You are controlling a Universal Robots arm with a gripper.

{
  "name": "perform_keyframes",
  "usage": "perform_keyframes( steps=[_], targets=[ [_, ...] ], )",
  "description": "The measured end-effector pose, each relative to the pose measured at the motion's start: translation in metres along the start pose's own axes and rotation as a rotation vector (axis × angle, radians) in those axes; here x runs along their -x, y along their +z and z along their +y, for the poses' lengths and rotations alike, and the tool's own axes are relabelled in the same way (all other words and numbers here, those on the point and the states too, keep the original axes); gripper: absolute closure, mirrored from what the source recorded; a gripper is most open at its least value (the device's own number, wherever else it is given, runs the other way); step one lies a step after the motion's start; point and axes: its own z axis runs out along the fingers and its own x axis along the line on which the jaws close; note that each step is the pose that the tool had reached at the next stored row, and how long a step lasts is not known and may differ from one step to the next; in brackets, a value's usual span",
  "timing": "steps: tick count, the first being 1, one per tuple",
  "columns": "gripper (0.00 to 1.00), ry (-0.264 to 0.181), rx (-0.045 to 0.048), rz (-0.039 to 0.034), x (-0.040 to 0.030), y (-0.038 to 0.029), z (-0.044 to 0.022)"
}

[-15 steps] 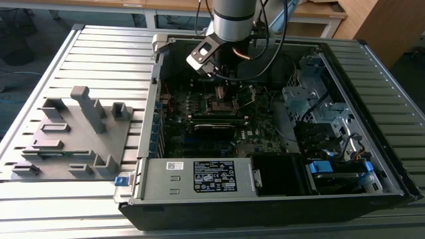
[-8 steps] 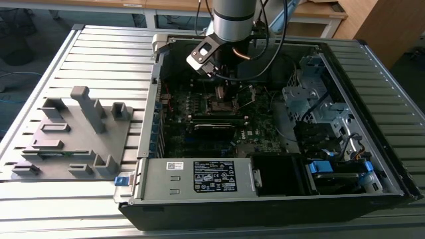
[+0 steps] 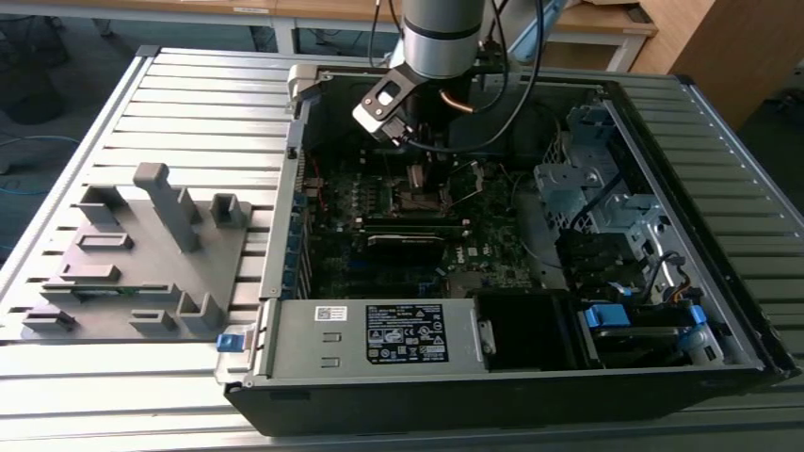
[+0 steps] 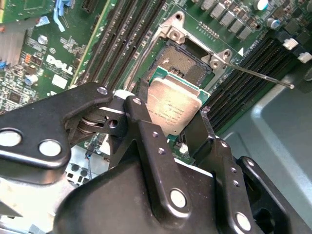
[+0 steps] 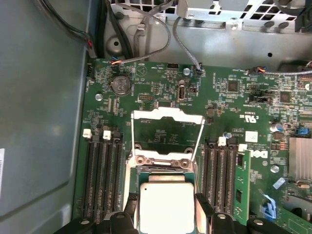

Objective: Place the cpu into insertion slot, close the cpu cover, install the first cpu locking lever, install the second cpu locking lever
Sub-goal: 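Place the cpu into insertion slot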

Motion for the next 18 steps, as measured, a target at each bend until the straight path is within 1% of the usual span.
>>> perform_keyframes(
  steps=[2, 3, 4, 6, 18],
  targets=[
    [0.46, -0.001, -0.0008, -0.0163, 0.0, 0.0006, 0.0],
    [0.46, -0.002, -0.0012, -0.0233, -0.0001, 0.0009, 0.0],
    [0.46, -0.002, -0.0013, -0.0246, 0.0, 0.001, 0.0],
    [0.46, -0.002, -0.0014, -0.0248, 0.0, 0.0012, 0.0],
    [0.46, 0.0, -0.0012, -0.0247, -0.0002, 0.0029, -0.0001]
  ],
)
